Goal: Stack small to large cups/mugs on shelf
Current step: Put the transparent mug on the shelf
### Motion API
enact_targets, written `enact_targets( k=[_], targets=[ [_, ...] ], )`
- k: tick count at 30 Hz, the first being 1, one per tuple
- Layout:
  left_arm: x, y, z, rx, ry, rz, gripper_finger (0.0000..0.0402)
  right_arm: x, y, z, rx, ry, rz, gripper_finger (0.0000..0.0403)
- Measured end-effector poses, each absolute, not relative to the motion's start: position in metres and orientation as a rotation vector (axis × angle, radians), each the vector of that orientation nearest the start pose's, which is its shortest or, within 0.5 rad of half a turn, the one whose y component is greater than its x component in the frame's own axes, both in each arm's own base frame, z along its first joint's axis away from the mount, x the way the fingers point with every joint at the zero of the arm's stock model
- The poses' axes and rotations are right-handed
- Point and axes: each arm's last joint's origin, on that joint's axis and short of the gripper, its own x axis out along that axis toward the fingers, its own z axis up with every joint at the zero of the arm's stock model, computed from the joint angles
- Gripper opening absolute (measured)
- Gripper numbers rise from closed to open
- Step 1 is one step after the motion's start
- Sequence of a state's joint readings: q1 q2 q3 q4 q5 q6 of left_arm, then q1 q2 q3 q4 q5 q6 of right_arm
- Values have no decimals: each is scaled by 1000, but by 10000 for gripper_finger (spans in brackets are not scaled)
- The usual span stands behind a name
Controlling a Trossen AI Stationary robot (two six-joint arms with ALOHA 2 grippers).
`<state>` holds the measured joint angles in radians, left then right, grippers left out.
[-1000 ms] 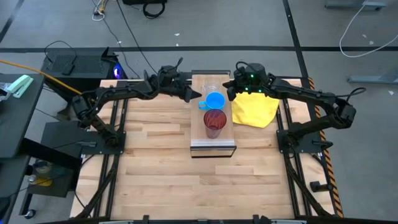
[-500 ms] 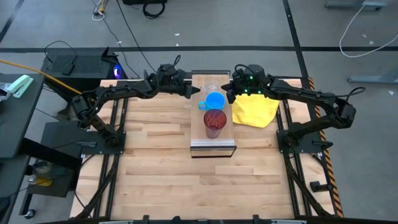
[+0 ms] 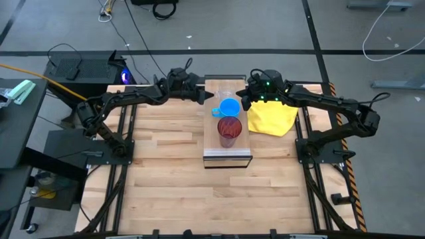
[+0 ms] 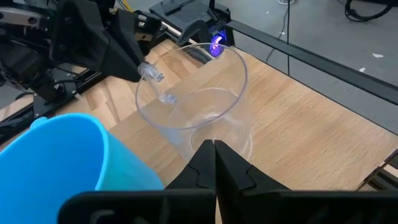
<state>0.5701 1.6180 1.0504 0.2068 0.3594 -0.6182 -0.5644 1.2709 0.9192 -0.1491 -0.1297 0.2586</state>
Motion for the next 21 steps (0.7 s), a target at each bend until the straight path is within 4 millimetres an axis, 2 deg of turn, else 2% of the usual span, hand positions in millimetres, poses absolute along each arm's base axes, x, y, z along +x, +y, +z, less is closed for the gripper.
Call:
enact_targets(
  k=[21],
  targets=[
    [305,193,256,-779,208,320,51,236,-145,281,386,428,-480,0]
  ],
)
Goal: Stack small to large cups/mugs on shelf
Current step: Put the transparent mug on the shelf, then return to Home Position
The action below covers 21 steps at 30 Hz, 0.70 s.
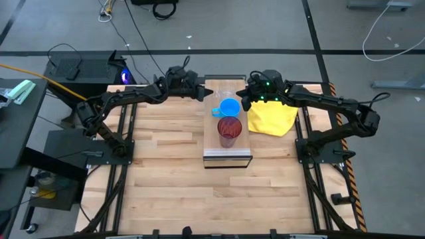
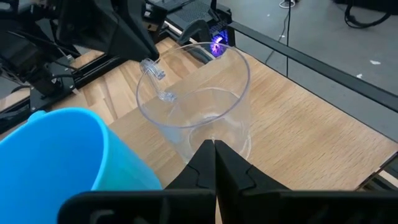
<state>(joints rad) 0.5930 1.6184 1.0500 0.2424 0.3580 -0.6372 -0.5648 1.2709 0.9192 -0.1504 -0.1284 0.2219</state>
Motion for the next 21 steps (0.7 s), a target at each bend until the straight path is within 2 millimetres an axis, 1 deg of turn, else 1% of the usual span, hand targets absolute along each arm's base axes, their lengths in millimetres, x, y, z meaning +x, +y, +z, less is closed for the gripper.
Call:
enact_targets(
  k=[3,7,11,14,17,21],
  targets=[
    [304,195,256,-778,197,325,52,236,-145,281,378,430,-477,0],
    [303,195,252,-793,242,338,52,236,-145,281,380,434,-486,0],
    [301,193,247,-805,298,341,46,232,-149,279,377,455,-553,0],
    [301,191,246,-845,323,285,43,227,-153,280,419,449,-590,2],
    [296,188,256,-873,309,235,40,218,-150,291,427,398,-602,4],
    [284,186,278,-848,246,226,39,199,-138,317,389,294,-595,5]
  ],
)
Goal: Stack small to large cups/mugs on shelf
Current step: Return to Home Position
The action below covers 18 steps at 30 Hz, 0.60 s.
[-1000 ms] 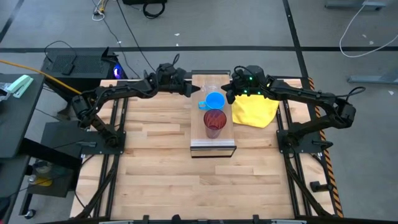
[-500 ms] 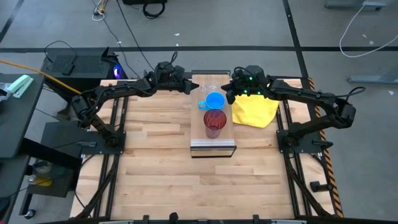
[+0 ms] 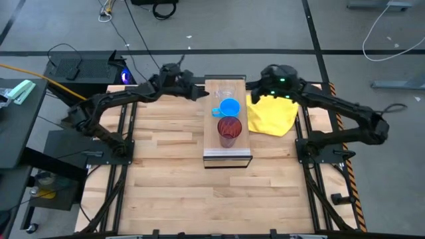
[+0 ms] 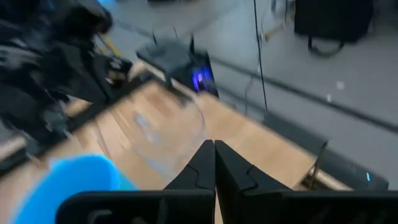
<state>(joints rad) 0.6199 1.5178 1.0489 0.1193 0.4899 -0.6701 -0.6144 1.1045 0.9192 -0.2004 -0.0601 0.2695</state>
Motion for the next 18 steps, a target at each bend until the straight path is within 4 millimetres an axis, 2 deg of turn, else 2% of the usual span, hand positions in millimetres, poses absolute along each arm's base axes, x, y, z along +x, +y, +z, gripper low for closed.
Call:
enact_targets(
  k=[4,8,13,18],
  targets=[
    [270,178,306,-802,154,251,40,173,-119,344,351,182,-581,6],
    [255,168,330,-762,79,277,35,144,-99,361,336,117,-574,6],
    [239,154,348,-723,37,345,29,113,-77,367,380,99,-577,7],
    [226,142,361,-687,16,355,28,93,-63,365,498,93,-586,7]
  ],
)
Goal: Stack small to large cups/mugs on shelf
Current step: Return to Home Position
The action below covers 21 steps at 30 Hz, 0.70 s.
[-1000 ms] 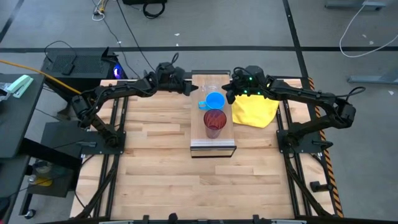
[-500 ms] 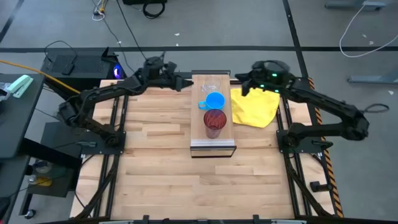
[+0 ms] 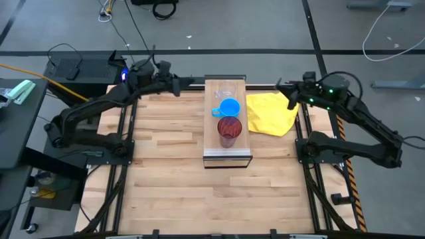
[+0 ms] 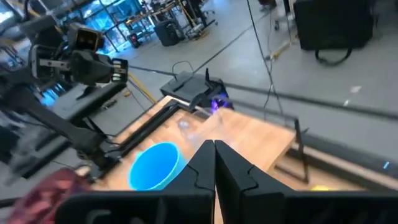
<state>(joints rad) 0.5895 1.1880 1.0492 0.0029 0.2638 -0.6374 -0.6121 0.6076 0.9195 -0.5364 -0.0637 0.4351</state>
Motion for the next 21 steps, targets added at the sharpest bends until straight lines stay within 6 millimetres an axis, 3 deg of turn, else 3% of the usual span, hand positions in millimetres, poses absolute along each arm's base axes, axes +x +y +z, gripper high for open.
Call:
enact_targets(
  k=[10,14,19,21],
  targets=[
    [192,114,396,-624,-83,201,35,77,-47,375,868,-72,-418,7],
    [170,97,408,-586,-84,108,31,79,-46,380,947,-106,-341,7],
    [133,71,409,-527,6,69,29,79,-42,380,1115,-70,-220,7],
    [116,60,408,-543,33,72,33,79,-39,383,1107,-65,-150,7]
  ],
)
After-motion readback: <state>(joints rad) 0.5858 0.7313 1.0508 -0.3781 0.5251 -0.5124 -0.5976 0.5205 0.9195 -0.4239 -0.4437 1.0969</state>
